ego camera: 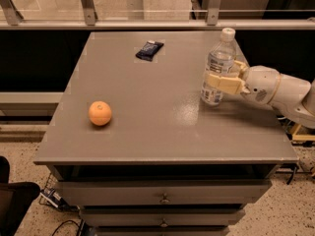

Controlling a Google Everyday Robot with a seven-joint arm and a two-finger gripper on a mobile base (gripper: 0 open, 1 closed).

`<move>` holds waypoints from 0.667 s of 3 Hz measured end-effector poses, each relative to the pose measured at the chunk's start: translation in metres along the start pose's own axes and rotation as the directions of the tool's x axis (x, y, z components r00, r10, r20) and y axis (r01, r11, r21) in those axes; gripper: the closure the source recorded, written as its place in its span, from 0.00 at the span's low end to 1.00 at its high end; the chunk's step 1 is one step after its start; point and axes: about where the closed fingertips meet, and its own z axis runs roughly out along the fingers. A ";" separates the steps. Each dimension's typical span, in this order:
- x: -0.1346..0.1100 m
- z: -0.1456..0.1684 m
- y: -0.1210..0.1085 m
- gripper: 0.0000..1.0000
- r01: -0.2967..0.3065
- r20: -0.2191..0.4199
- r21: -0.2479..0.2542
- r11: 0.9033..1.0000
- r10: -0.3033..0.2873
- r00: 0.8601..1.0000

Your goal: Place blue plastic bottle upright

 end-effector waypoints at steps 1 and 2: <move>0.000 0.003 0.001 0.35 0.000 0.000 -0.005 1.000 0.000 1.000; -0.001 0.005 0.003 0.11 0.001 0.000 -0.010 1.000 -0.001 1.000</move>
Offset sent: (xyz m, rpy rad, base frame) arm 0.0001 0.0025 0.0005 -0.0001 -0.0006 0.0042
